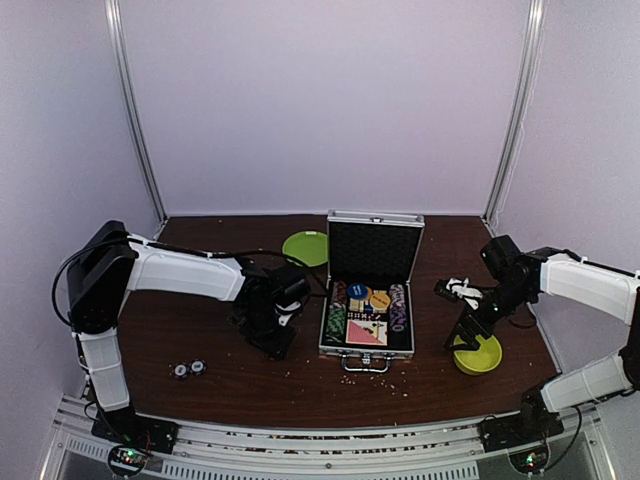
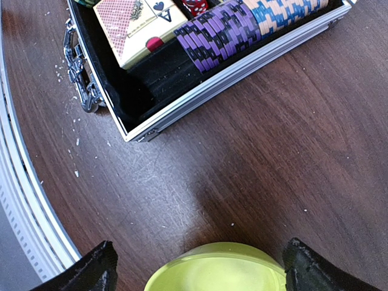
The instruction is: Pack up texas hold em set
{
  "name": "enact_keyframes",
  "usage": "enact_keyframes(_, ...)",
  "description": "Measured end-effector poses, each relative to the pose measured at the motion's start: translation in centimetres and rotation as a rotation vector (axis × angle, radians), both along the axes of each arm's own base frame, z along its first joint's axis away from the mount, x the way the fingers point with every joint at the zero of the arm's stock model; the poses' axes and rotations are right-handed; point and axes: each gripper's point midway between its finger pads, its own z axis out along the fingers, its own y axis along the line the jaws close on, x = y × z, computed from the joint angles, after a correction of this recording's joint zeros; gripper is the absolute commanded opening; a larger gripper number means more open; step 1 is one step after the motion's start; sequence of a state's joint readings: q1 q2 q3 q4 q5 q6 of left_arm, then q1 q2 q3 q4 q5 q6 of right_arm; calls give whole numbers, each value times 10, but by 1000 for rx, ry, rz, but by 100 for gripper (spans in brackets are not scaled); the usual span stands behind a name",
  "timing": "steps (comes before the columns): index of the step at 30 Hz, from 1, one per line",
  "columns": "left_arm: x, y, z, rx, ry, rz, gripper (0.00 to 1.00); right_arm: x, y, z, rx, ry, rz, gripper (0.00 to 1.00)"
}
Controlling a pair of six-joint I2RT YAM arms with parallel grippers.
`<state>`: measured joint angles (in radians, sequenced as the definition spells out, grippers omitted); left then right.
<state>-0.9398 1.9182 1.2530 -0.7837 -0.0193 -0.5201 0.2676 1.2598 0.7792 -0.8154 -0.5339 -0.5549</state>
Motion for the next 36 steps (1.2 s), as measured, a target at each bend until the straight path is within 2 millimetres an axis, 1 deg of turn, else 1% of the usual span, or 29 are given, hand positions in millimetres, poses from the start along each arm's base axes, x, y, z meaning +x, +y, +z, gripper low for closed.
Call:
enact_keyframes(3, -1, 0, 1, -1, -1, -1, 33, 0, 0, 0, 0, 0, 0, 95)
enact_keyframes(6, -7, 0, 4, 8, 8, -13, 33, 0, 0, 0, 0, 0, 0, 95)
enact_keyframes(8, -14, 0, 10, 15, 11, -32, 33, 0, 0, 0, 0, 0, 0, 95)
enact_keyframes(9, -17, -4, 16, 9, 8, -43, 33, 0, 0, 0, 0, 0, 0, 95)
enact_keyframes(11, -20, -19, 34, -29, -11, -70, 34, 0, 0, 0, 0, 0, 0, 95)
enact_keyframes(12, -20, -30, 45, -55, -25, -89, 33, 0, 0, 0, 0, 0, 0, 95)
enact_keyframes(14, -19, -57, 71, -131, -60, -127, 34, 0, 0, 0, 0, 0, 0, 95)
enact_keyframes(16, -20, -80, 93, -198, -89, -159, 34, 0, 0, 0, 0, 0, 0, 95)
enact_keyframes(18, -20, -96, 110, -247, -111, -183, 34, 0, 0, 0, 0, 0, 0, 95)
enact_keyframes(20, -20, -106, 118, -273, -125, -196, 35, 0, 0, 0, 0, 0, 0, 95)
enact_keyframes(22, -19, -108, 115, -271, -127, -199, 36, 0, 0, 0, 1, 1, 0, 95)
enact_keyframes(24, -20, -104, 108, -252, -124, -199, 39, 0, 0, 0, 2, 0, 1, 95)
enact_keyframes(25, -20, -101, 103, -237, -122, -197, 40, 0, 1, 0, 4, 1, 2, 93)
enact_keyframes(26, -20, -97, 98, -220, -122, -196, 42, -1, 1, 1, 7, -1, 5, 91)
enact_keyframes(28, -21, -86, 84, -179, -123, -190, 50, -3, 4, 5, 25, -5, 24, 87)
enact_keyframes(30, -22, -74, 69, -138, -124, -183, 56, -8, 9, 14, 57, -22, 61, 84)
enact_keyframes(33, -24, -54, 52, -85, -127, -163, 59, -19, 18, 34, 78, -94, 159, 83)
enact_keyframes(36, -20, -37, 49, -66, -148, -121, 60, -39, 33, 49, 63, -182, 317, 82)
